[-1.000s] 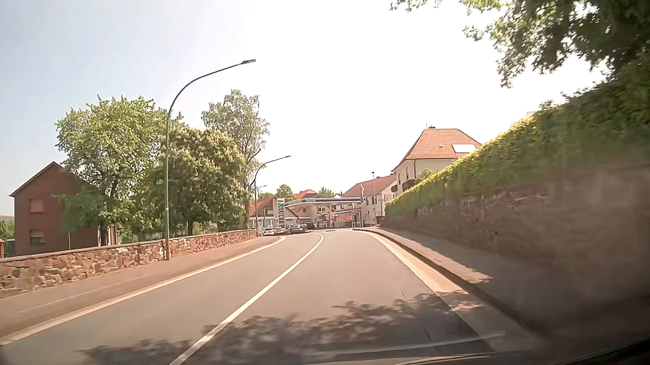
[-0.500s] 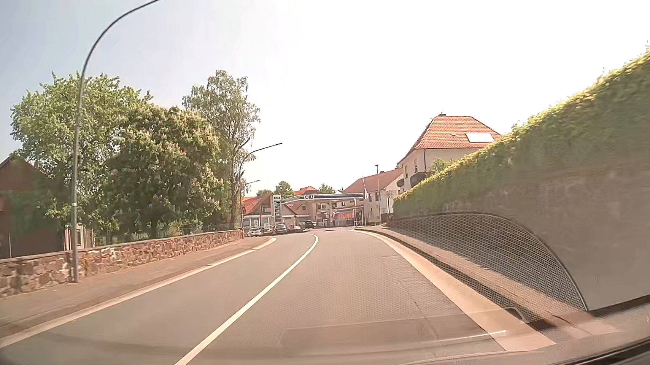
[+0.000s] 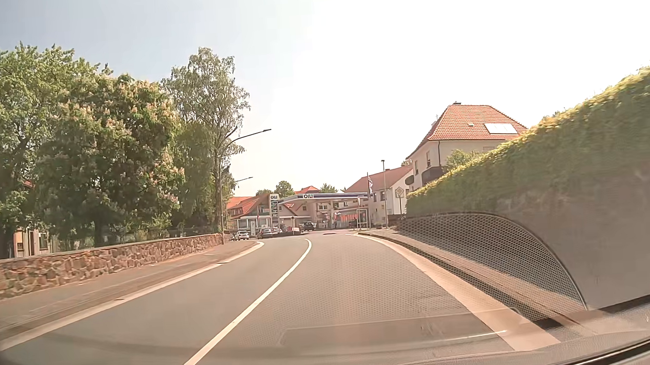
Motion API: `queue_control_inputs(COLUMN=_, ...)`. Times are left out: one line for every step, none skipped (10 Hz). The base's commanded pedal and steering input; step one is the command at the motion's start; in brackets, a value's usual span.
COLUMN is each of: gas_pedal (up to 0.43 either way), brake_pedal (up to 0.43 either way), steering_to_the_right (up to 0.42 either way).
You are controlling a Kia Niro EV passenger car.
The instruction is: Follow the waypoints while adhering to traffic rules and regulations
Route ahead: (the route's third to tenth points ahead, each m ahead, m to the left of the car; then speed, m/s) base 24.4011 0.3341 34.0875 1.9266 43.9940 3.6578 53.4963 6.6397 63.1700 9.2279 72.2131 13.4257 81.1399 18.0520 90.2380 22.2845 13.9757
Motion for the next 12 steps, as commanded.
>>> queue_control_inputs(gas_pedal=0.189, brake_pedal=0.000, steering_to_the_right=-0.005)
queue_control_inputs(gas_pedal=0.189, brake_pedal=0.000, steering_to_the_right=-0.005)
queue_control_inputs(gas_pedal=0.189, brake_pedal=0.000, steering_to_the_right=-0.006)
queue_control_inputs(gas_pedal=0.189, brake_pedal=0.000, steering_to_the_right=-0.009)
queue_control_inputs(gas_pedal=0.189, brake_pedal=0.000, steering_to_the_right=-0.013)
queue_control_inputs(gas_pedal=0.189, brake_pedal=0.000, steering_to_the_right=-0.019)
queue_control_inputs(gas_pedal=0.189, brake_pedal=0.000, steering_to_the_right=-0.023)
queue_control_inputs(gas_pedal=0.189, brake_pedal=0.000, steering_to_the_right=-0.025)
queue_control_inputs(gas_pedal=0.177, brake_pedal=0.000, steering_to_the_right=-0.024)
queue_control_inputs(gas_pedal=0.177, brake_pedal=0.000, steering_to_the_right=-0.024)
queue_control_inputs(gas_pedal=0.157, brake_pedal=0.000, steering_to_the_right=-0.026)
queue_control_inputs(gas_pedal=0.157, brake_pedal=0.000, steering_to_the_right=-0.026)
